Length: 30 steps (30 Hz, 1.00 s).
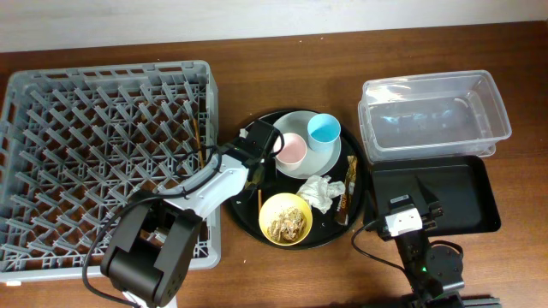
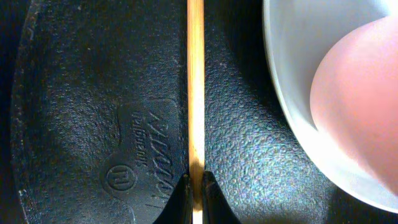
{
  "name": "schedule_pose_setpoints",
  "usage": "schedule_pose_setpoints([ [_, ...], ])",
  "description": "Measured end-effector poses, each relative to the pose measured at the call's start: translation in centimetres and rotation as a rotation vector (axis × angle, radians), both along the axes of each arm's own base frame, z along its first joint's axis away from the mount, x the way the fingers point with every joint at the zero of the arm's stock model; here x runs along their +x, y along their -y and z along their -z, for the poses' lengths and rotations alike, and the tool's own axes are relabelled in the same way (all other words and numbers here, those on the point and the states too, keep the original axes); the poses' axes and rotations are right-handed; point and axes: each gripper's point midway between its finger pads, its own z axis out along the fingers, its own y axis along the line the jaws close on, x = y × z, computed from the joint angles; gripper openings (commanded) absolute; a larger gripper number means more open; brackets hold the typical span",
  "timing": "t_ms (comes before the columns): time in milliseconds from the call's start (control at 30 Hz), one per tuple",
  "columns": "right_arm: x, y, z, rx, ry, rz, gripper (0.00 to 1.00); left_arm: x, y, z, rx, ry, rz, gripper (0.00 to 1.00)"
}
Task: Sort waste into correct bins and load items into the dishwasher rack
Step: 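Carry the chopsticks left and place them upright in the dish rack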
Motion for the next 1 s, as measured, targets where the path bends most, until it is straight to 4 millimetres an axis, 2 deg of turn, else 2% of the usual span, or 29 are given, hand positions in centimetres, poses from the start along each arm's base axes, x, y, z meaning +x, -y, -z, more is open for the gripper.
schedule_pose_setpoints([
  [100,0.0,0.0,0.0,0.000,0.000,0.000,0.99,0.0,0.0,-0.1,0.003,0.005,0.000,0.01],
  [133,0.0,0.0,0.0,0.001,0.000,0.000,0.99,0.2,-0.2,-0.9,0.011,0.030,-0.003,0.00],
  [200,0.0,0.0,0.0,0.001,0.000,0.000,0.99,1.3,-0.7,-7.2,0.001,0.193,0.011,0.00],
  [233,0.0,0.0,0.0,0.001,-0.001,0.000,0.99,1.2,-2.3,-11.7,0.029,0.297,0.018,0.00],
  [267,0.0,0.0,0.0,0.000,-0.001,0.000,0.99,1.3,-3.6,-14.8,0.045,0.375,0.012,0.00],
  [300,0.0,0.0,0.0,0.000,-0.001,0.000,0.99,1.2,-6.1,-16.9,0.084,0.419,-0.007,0.01],
  [333,0.0,0.0,0.0,0.000,-0.001,0.000,0.99,1.2,-9.4,-18.1,0.152,0.435,-0.033,0.01],
  [433,0.0,0.0,0.0,0.000,-0.001,0.000,0.99,1.3,-15.2,-17.2,0.269,0.362,-0.078,0.00],
  [467,0.0,0.0,0.0,0.001,-0.001,0.000,0.99,1.5,-16.6,-16.8,0.291,0.345,-0.092,0.01],
  [567,0.0,0.0,0.0,0.000,-0.001,0.000,0.99,2.1,-18.3,-14.3,0.337,0.268,-0.085,0.01],
  [600,0.0,0.0,0.0,0.000,-0.001,0.000,0.99,2.3,-18.7,-13.2,0.348,0.237,-0.084,0.01],
  [633,0.0,0.0,0.0,0.001,-0.001,0.000,0.99,2.5,-18.8,-11.9,0.358,0.201,-0.076,0.06],
  [667,0.0,0.0,0.0,0.001,-0.001,0.000,0.99,2.7,-18.7,-10.1,0.369,0.162,-0.064,0.21],
  [733,0.0,0.0,0.0,0.000,-0.001,0.000,0.99,3.3,-18.7,-8.7,0.381,0.144,-0.055,0.45],
  [800,0.0,0.0,0.0,0.000,-0.001,0.000,0.99,3.4,-19.6,-8.5,0.413,0.139,-0.069,0.46],
  [900,0.0,0.0,0.0,0.000,-0.001,0.000,0.99,3.5,-19.8,-8.6,0.422,0.145,-0.075,0.47],
  [933,0.0,0.0,0.0,0.000,-0.001,0.000,0.99,3.5,-19.6,-9.4,0.402,0.164,-0.084,0.50],
  [967,0.0,0.0,0.0,0.000,-0.001,0.000,0.99,3.6,-18.9,-11.3,0.348,0.216,-0.102,0.78],
  [1000,0.0,0.0,0.0,0.000,-0.001,0.000,0.99,3.4,-17.3,-13.6,0.233,0.275,-0.107,0.99],
])
